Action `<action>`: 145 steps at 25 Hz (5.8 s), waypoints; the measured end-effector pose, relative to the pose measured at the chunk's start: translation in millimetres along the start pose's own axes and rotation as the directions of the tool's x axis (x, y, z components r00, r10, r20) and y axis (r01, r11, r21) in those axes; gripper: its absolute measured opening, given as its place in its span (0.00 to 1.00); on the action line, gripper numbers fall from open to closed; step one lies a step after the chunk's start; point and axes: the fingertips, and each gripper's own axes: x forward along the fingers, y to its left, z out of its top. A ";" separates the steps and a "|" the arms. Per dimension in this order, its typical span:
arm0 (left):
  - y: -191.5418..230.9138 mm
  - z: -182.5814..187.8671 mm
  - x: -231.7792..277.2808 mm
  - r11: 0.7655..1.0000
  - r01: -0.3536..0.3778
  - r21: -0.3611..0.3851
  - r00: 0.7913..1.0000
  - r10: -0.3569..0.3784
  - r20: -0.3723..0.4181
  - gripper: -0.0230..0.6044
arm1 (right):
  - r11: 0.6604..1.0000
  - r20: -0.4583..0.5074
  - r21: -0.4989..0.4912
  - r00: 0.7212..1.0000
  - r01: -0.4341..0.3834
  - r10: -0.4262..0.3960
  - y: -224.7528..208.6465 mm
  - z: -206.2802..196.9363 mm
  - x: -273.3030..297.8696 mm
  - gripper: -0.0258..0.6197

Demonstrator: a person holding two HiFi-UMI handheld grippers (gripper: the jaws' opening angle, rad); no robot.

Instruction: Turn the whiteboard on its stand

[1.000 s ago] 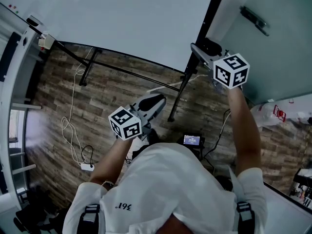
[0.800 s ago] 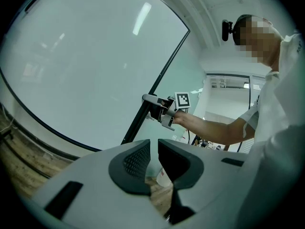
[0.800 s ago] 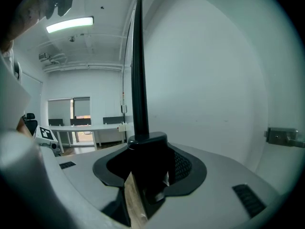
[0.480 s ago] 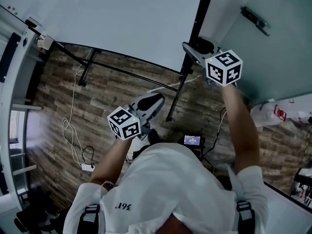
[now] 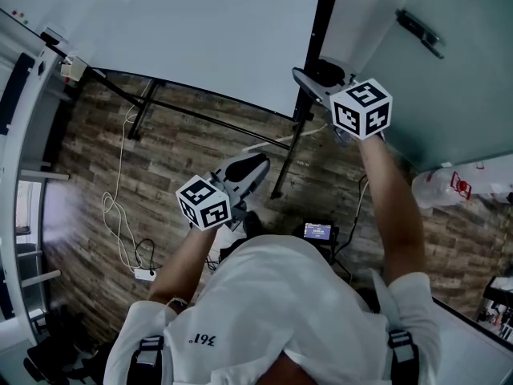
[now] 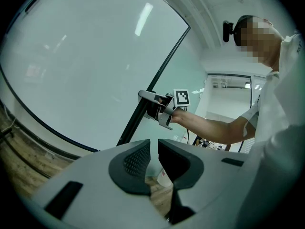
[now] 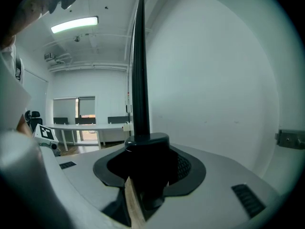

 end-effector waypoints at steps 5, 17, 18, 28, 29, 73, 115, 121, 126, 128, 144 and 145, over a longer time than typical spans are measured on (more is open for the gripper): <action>-4.9 -4.9 11.2 1.000 -0.006 -0.002 1.000 0.006 -0.009 0.10 | 1.000 0.006 -0.016 1.000 -0.008 0.008 -10.5 -4.8 -11.0 0.33; 2.3 7.1 -13.0 0.999 -0.037 0.010 0.999 0.037 0.026 0.10 | 0.999 0.003 -0.035 1.000 -0.023 0.023 3.6 -0.8 -9.0 0.32; 2.3 7.6 -11.4 0.999 -0.041 0.009 0.999 0.041 0.028 0.10 | 0.999 0.002 -0.034 1.000 -0.023 0.023 1.2 -1.4 -10.9 0.32; 9.1 16.3 -22.6 0.997 -0.073 0.011 0.996 0.072 0.050 0.10 | 0.999 -0.006 -0.031 1.000 -0.018 0.017 -9.0 -4.5 -31.6 0.32; 9.9 15.9 -21.9 0.997 -0.074 0.010 0.996 0.074 0.050 0.10 | 0.999 -0.008 -0.031 1.000 -0.017 0.016 -11.7 -5.9 -33.1 0.32; -5.2 6.3 -59.7 0.997 -0.082 0.006 0.995 0.081 0.059 0.10 | 0.997 -0.033 -0.047 0.997 0.066 -0.068 -5.7 -19.6 -137.6 0.32; 24.9 -10.4 -83.4 0.988 -0.150 -0.038 0.988 0.151 0.032 0.10 | 0.983 -0.102 -0.181 0.995 0.002 -0.020 -51.7 -1.5 -95.6 0.32; 28.7 -6.1 -82.3 0.988 -0.152 -0.034 0.988 0.153 0.037 0.10 | 0.982 -0.124 -0.191 0.992 0.000 -0.025 -65.4 -1.2 -89.3 0.33; 29.6 -4.8 -81.2 0.988 -0.154 -0.035 0.987 0.155 0.037 0.10 | 0.982 -0.125 -0.191 0.992 -0.006 -0.019 -67.8 0.9 -89.3 0.33; 29.9 -4.3 -80.6 0.987 -0.154 -0.038 0.987 0.155 0.036 0.10 | 0.982 -0.122 -0.189 0.992 -0.005 -0.018 -67.2 0.6 -91.3 0.33; 30.5 -1.8 -62.7 0.992 -0.115 -0.042 0.992 0.117 0.039 0.10 | 0.984 -0.109 -0.177 0.993 0.018 -0.038 -66.7 -7.3 -99.1 0.33; 29.7 -1.6 -61.2 0.993 -0.110 -0.042 0.993 0.112 0.039 0.10 | 0.984 -0.107 -0.175 0.993 0.021 -0.041 -67.1 -7.5 -99.1 0.33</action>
